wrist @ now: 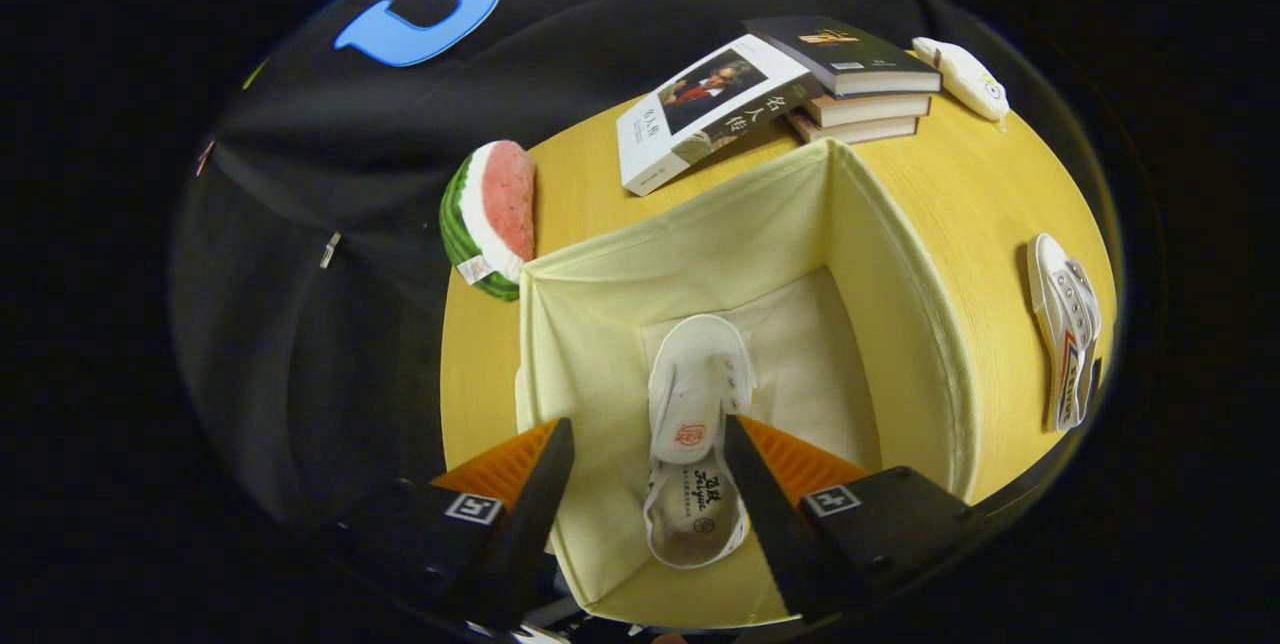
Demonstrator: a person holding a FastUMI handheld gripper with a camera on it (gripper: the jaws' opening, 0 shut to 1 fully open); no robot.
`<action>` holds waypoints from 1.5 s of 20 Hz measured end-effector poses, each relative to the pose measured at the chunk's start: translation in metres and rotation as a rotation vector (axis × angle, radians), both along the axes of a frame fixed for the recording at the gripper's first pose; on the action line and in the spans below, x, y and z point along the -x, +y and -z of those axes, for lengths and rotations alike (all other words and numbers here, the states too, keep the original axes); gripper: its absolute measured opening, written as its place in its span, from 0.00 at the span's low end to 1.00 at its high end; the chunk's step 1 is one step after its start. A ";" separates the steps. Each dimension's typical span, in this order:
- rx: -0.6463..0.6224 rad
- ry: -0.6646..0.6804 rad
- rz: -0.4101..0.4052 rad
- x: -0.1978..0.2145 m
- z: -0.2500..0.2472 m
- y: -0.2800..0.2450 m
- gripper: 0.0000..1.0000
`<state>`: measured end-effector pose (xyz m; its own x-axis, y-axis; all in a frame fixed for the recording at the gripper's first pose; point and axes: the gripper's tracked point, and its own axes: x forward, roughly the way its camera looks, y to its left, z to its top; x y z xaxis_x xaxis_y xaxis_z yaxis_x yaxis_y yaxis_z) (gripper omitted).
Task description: Open the storage box then place both shoes into the box .Put the left shoe in first, then the right shoe, with the right side of both shoes facing outward in a uniform manner.
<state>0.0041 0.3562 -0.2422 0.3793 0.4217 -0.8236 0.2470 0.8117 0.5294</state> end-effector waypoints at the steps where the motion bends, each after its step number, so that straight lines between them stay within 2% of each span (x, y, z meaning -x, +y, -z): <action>1: -0.003 -0.019 -0.020 0.003 -0.004 -0.001 0.98; 5: -0.011 -0.150 -0.078 0.006 -0.029 -0.022 0.98; 8: 0.028 -0.269 -0.116 0.010 -0.049 -0.060 0.98; 12: 0.110 -0.389 -0.110 0.023 -0.062 -0.132 0.98; 17: 0.288 -0.442 -0.077 0.057 -0.051 -0.243 0.98; 19: 0.370 -0.436 -0.067 0.072 -0.034 -0.288 0.98; 24: 0.509 -0.315 -0.032 0.121 0.026 -0.382 0.98; 27: 0.543 -0.248 -0.069 0.146 0.062 -0.407 0.98; 30: 0.548 -0.203 -0.136 0.151 0.095 -0.412 0.98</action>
